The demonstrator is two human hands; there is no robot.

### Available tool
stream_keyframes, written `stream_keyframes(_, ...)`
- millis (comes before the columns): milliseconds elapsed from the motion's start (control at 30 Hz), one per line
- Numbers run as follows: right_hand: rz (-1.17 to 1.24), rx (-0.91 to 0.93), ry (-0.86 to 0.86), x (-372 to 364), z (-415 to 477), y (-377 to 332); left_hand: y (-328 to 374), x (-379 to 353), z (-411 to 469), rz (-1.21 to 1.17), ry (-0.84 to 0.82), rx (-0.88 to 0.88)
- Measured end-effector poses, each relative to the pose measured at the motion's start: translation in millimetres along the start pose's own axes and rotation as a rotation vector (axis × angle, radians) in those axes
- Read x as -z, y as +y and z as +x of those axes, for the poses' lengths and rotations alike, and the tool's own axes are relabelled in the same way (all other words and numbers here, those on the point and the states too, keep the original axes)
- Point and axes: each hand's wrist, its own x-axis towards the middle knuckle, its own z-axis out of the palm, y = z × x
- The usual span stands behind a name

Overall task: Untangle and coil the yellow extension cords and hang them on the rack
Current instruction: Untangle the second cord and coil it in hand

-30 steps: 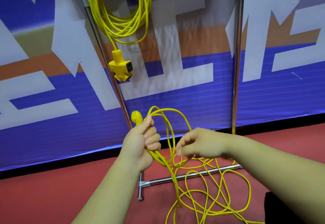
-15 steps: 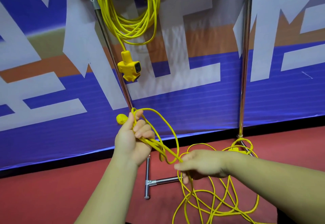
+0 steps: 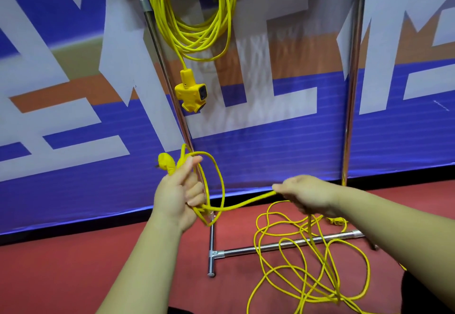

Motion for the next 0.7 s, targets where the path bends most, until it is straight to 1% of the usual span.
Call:
stream_keyframes(33,0.034,0.034,0.072,2,0,-9,-6,-3,-2,0.129,-0.006,-0.009)
stream_keyframes(67,0.085,0.074,0.102,1,-3,-20,-13,-8,-6,0.255,-0.013,-0.017)
stream_keyframes(133,0.194,0.146,0.095,-2,-10,-35,-30,-15,-6,0.409,-0.039,-0.01)
stream_keyframes(200,0.227,0.219,0.076,-6,-21,-50,-42,-25,-6,0.477,-0.057,0.028)
stream_keyframes(267,0.224,0.305,0.045,-7,-28,-56,-54,-29,-6,0.488,-0.095,0.048)
stream_keyframes(400,0.176,0.403,0.055,-5,-35,-62,-66,-39,-7,0.539,-0.234,0.076)
stream_keyframes(467,0.166,0.4,0.059,-2,-36,-61,-65,-44,-9,0.555,-0.233,0.071)
stream_keyframes(567,0.203,0.339,-0.067,8,-36,-48,-56,-49,-9,0.445,-0.224,0.073)
stream_keyframes(633,0.11,0.229,-0.184,17,-32,-31,-49,-47,-6,0.359,-0.213,0.071)
stream_keyframes(700,-0.079,0.107,-0.303,26,-28,-8,-43,-44,-4,0.288,-0.207,0.069)
